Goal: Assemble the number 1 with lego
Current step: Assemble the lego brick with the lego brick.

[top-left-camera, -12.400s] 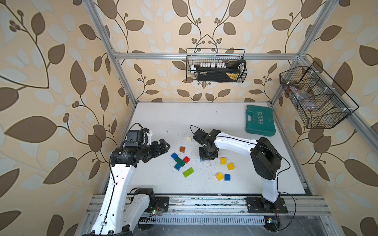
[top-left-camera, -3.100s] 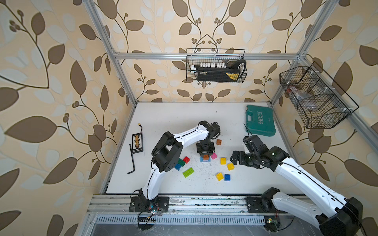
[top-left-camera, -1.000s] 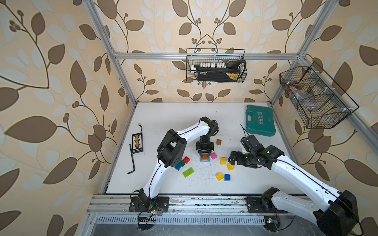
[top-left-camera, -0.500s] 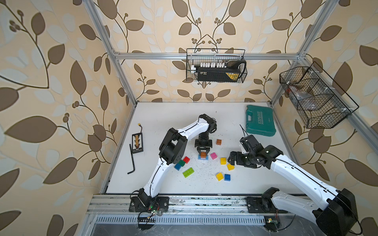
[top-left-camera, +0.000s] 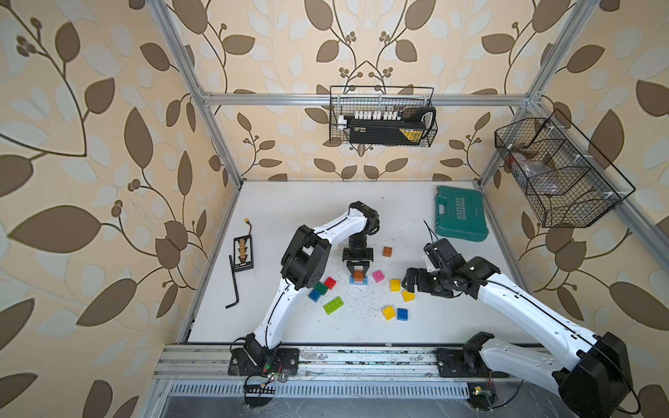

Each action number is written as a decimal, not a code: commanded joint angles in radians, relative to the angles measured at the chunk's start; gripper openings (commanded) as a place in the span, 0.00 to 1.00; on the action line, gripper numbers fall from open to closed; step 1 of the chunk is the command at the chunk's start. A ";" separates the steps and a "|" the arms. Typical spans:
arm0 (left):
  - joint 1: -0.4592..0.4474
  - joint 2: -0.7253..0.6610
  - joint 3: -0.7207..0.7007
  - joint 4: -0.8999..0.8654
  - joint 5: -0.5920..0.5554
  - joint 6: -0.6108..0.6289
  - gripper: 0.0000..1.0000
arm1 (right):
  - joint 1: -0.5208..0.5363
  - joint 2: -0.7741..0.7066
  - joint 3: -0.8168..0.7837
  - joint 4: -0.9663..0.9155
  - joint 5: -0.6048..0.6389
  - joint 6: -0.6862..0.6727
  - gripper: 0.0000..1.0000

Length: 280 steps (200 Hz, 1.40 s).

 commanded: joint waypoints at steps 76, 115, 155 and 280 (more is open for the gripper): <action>0.010 0.170 0.021 -0.025 -0.138 0.048 0.20 | -0.002 0.002 -0.012 0.000 -0.016 0.021 1.00; 0.012 0.187 0.027 -0.025 -0.131 0.054 0.21 | -0.002 -0.001 -0.011 -0.001 -0.014 0.021 0.99; 0.025 0.188 0.036 -0.027 -0.122 0.060 0.21 | -0.003 0.004 -0.002 -0.008 -0.014 0.020 1.00; 0.030 0.087 0.269 -0.130 -0.174 0.045 0.61 | -0.002 -0.044 0.019 -0.025 -0.051 0.006 0.99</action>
